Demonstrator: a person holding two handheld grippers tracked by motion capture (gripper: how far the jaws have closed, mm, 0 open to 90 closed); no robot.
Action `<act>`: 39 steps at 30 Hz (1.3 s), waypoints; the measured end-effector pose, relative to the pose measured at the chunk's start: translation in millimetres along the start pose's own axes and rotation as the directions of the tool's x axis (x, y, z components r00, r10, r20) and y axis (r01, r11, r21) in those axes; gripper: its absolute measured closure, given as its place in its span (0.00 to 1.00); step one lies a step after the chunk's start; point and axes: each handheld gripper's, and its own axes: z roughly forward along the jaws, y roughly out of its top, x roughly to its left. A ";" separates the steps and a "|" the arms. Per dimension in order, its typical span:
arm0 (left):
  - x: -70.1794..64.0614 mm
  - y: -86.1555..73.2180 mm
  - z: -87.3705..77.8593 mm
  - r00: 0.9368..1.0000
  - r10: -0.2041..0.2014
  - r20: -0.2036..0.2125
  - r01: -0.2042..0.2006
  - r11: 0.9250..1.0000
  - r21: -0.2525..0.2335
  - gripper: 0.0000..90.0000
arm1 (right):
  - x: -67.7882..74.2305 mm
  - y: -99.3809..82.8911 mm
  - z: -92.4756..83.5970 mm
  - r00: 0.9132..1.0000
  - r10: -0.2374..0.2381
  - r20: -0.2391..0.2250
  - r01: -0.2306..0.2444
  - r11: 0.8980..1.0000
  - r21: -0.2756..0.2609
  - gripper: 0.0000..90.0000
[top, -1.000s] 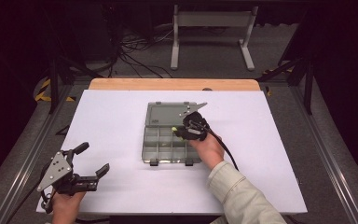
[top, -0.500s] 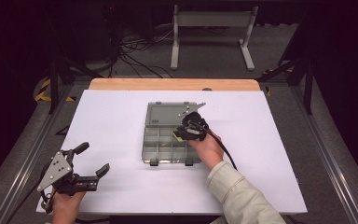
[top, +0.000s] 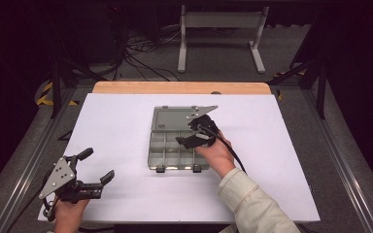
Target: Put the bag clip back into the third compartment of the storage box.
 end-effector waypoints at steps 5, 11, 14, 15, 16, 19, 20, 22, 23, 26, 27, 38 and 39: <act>-0.2 -0.1 -0.1 1.000 -0.001 0.002 0.001 1.000 0.001 0.03 | 4.8 3.1 -14.4 1.000 -0.023 0.000 0.023 0.999 -0.039 0.19; -0.4 0.1 0.1 1.000 0.000 0.003 0.000 1.000 0.002 0.03 | 9.2 3.0 -27.8 0.999 -0.038 -0.010 0.037 0.998 -0.046 0.14; 0.0 0.2 -0.3 1.000 -0.003 0.000 0.003 1.000 0.000 0.03 | 12.0 1.8 -38.1 0.999 -0.044 -0.010 0.043 0.997 -0.059 0.11; -0.1 0.3 -0.3 1.000 -0.003 -0.001 0.003 1.000 -0.002 0.03 | 12.7 1.2 -41.6 0.999 -0.048 -0.008 0.047 0.997 -0.069 0.10; -0.1 0.1 0.0 1.000 -0.003 -0.001 0.003 1.000 -0.002 0.03 | 13.8 0.2 -46.2 0.999 -0.052 -0.007 0.052 0.996 -0.079 0.09; 0.1 0.2 -0.1 1.000 -0.004 0.001 0.004 1.000 -0.001 0.03 | 16.8 -3.1 -58.6 0.998 -0.070 0.002 0.070 0.992 -0.101 0.07; 0.1 0.2 -0.1 1.000 -0.004 0.001 0.004 1.000 -0.001 0.03 | 16.8 -3.1 -58.6 0.998 -0.070 0.002 0.070 0.992 -0.101 0.07; 0.2 0.5 -0.6 1.000 -0.005 0.000 0.005 1.000 0.000 0.03 | 18.5 -7.5 -68.3 0.997 -0.082 0.006 0.083 0.990 -0.118 0.06; 0.6 0.5 -0.6 1.000 -0.002 0.001 0.002 1.000 -0.001 0.03 | 19.2 -9.6 -71.9 0.996 -0.085 0.009 0.085 0.988 -0.126 0.05; 0.6 0.7 -0.7 1.000 -0.004 0.001 0.004 1.000 -0.002 0.03 | 20.6 -16.6 -82.5 0.995 -0.095 0.013 0.096 0.985 -0.143 0.04; 0.5 0.7 -0.6 1.000 -0.004 0.001 0.004 1.000 -0.002 0.03 | 20.8 -19.2 -86.0 0.995 -0.100 0.017 0.101 0.984 -0.149 0.03; 0.1 0.4 0.7 1.000 -0.012 0.002 0.012 1.000 -0.012 0.03 | 20.4 -54.0 -120.3 0.996 -0.058 0.062 0.070 0.974 -0.213 0.01; 0.1 0.5 0.6 1.000 -0.011 0.003 0.011 1.000 -0.010 0.03 | 20.7 -58.1 -123.4 0.997 -0.050 0.066 0.064 0.973 -0.221 0.01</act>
